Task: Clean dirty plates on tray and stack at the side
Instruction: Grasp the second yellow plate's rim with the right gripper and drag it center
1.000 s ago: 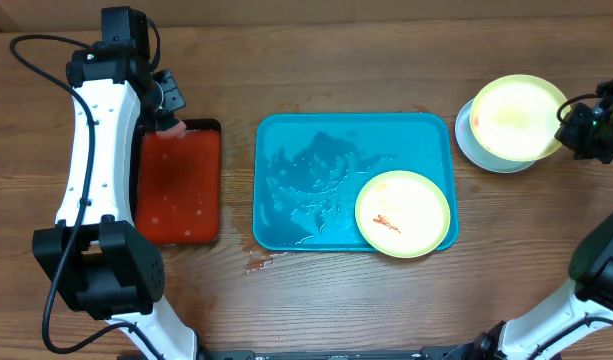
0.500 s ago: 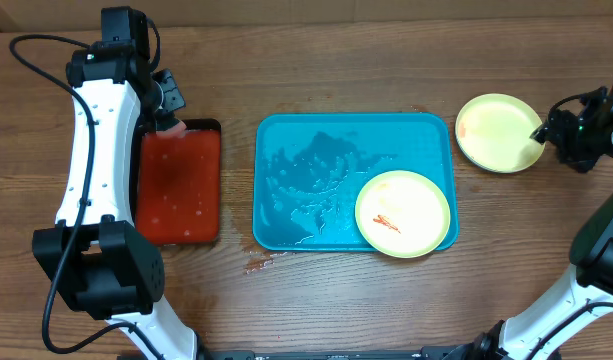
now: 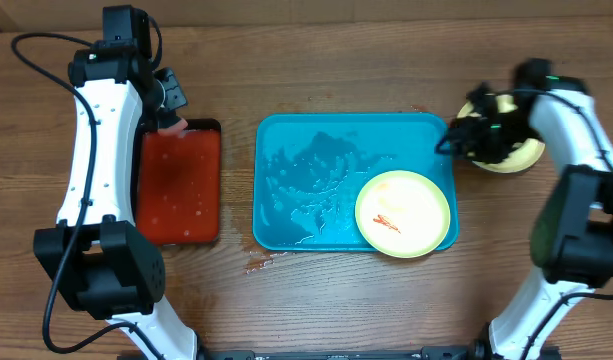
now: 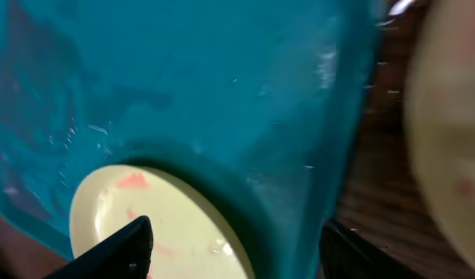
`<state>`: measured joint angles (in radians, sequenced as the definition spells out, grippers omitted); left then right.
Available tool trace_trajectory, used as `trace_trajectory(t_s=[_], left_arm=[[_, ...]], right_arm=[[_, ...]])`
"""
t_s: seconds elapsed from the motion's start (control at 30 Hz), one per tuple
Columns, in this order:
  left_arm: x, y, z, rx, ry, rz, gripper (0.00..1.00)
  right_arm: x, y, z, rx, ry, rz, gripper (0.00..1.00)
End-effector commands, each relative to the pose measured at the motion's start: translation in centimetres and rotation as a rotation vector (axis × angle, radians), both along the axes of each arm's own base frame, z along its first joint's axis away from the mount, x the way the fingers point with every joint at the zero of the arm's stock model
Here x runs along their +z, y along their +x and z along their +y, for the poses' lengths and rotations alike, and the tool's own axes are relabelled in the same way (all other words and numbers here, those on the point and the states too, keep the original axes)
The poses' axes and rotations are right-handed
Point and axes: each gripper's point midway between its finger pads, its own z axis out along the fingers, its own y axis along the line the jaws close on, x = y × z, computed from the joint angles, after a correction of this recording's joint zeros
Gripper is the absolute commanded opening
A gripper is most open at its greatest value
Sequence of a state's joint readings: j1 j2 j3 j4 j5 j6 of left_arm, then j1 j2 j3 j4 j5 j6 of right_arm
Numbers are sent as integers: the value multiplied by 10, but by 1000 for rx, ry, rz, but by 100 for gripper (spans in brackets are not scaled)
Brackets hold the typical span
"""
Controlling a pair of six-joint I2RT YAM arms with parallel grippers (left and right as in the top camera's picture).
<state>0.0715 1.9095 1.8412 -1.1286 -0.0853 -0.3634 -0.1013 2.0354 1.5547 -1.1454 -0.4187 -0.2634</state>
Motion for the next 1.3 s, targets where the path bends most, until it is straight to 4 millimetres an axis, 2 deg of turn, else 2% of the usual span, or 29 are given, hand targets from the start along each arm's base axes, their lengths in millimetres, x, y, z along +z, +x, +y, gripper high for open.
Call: trace_trajectory(t_s=[0.0,0.2,0.27,0.33,0.5,0.67,0.83,0.97,1.07,1.27], left_arm=[[-2,1,-5,-16,-6,0,4],[-2,1,-5,-16,-6,0,4],[-2,1,-5,-16,-6,0,5],[-2,1,-5,-16,-6,-1,4],[-1,2,-5,-16,-6,-5,5],[-1,2,-5,-16,-6,-7,5],[-1,3,-5,-16,-6,-8,5],[-2,2,-5,-16,-8,-3,4],[-2,1,-11,-33,-37,-2,4],[-1,5,-23,-69,-97,-17,4]], right_arm=[[1,-7,4,169,-170,-50,71],[-14,-4,12,256,-308,-85,69],[-17,-6,12,259,-307,-79,57],[-20,-11,13,282,-296,-66,50],[-27,-34,33,399,-167,-34,55],[-36,-45,35,427,-153,-16,56],[-37,-38,36,413,-157,-41,24],[-33,-29,50,406,-82,-90,4],[-29,-24,62,370,-13,-113,4],[-27,-6,78,214,-6,-116,4]])
